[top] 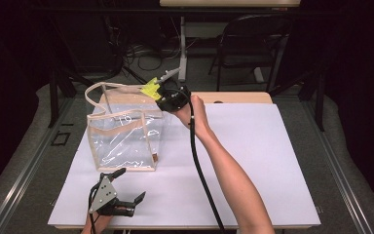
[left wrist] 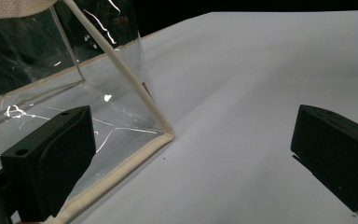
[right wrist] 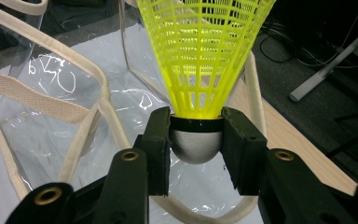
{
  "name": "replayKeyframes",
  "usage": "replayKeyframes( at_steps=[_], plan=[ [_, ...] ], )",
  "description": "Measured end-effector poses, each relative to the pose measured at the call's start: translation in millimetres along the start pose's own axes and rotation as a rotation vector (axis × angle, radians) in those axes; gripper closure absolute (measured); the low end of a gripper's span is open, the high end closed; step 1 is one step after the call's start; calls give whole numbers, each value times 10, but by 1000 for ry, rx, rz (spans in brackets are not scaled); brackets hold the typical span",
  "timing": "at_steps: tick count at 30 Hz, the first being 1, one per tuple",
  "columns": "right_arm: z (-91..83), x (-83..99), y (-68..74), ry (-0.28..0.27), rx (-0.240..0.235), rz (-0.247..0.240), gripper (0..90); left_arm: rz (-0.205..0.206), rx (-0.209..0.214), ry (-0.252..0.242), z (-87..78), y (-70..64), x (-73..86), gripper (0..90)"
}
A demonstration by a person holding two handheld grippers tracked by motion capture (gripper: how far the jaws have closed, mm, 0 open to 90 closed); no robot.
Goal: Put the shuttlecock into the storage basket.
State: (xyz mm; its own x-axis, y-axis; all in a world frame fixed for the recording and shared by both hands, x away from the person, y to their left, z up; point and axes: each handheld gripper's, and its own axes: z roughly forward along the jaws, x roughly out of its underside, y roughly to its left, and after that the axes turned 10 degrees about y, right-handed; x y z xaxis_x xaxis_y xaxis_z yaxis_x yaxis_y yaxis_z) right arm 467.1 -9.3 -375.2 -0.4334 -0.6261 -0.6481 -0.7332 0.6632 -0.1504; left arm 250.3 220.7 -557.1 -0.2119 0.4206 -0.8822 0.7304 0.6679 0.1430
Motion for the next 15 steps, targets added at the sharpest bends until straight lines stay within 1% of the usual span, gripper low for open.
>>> replayKeyframes(
  at_steps=[6,11,13,15],
  plan=[
    [9,-16,14,3,9,-8,643,-2,0,-1,0,-1,0,0],
    [19,-25,16,-1,5,4,642,-1,1,-1,-1,-2,0,0],
    [27,-30,16,6,12,-3,640,0,1,-1,0,-1,0,0],
    [31,-35,23,10,13,4,636,-2,1,-1,0,-1,0,0]
  ],
)
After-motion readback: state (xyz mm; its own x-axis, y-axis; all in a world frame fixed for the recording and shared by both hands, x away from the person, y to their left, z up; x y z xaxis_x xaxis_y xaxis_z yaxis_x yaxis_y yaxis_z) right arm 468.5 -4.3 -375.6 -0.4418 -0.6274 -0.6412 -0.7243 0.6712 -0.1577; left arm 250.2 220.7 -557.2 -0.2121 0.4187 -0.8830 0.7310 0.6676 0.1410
